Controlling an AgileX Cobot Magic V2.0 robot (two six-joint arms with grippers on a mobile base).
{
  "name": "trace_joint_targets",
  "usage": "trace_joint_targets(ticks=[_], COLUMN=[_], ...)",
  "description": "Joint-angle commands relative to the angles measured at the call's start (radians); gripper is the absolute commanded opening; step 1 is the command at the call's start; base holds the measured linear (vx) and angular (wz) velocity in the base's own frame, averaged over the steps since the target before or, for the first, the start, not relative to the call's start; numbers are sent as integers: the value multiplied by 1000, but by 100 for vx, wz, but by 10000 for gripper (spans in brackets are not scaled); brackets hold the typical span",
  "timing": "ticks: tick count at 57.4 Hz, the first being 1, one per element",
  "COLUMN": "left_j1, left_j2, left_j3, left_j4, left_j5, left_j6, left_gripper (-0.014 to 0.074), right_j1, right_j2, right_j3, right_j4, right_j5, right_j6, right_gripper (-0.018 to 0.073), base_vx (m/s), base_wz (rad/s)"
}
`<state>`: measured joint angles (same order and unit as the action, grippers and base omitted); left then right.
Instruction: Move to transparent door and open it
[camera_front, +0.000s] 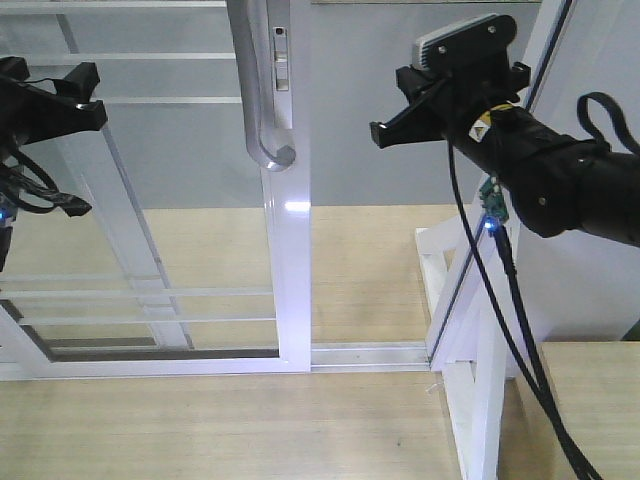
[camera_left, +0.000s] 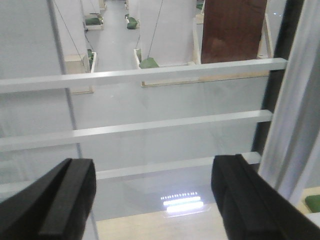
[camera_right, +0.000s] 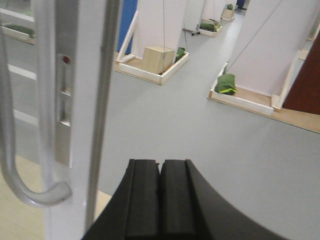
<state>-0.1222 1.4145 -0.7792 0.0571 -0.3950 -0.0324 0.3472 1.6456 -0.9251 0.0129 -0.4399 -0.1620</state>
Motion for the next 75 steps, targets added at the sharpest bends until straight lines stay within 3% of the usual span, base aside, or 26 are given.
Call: trace_joint_targets(ticks=[1,10,27,42,75], left_j1=[-34,-85,-145,-188,-191], left_j2=[3,79,239,330,482], left_j3=[-34,-48,-206,-314,-525], left_j4=[2,24,24,24,-11], left_j5=[-99,-155,-178,-176,-124], left_j6=[-11,-12,-88,-90,-89], left_gripper=[587,587,587,587,584], right_j1=[-41,-82,-82,-82,-82], right_j2=[-83,-135,-156,-156,-156], right_j3=[30,112,134,134,134], right_j4=[3,-2,-1,-1,1], right_j5=[-83,-95,-98,-99,-99], right_j6=[-15,-25,-67,-91,-113], right_gripper=[-6,-6,-6,-6,-6], base_vx=[0,0,0,0,0], base_wz=[0,0,0,0,0])
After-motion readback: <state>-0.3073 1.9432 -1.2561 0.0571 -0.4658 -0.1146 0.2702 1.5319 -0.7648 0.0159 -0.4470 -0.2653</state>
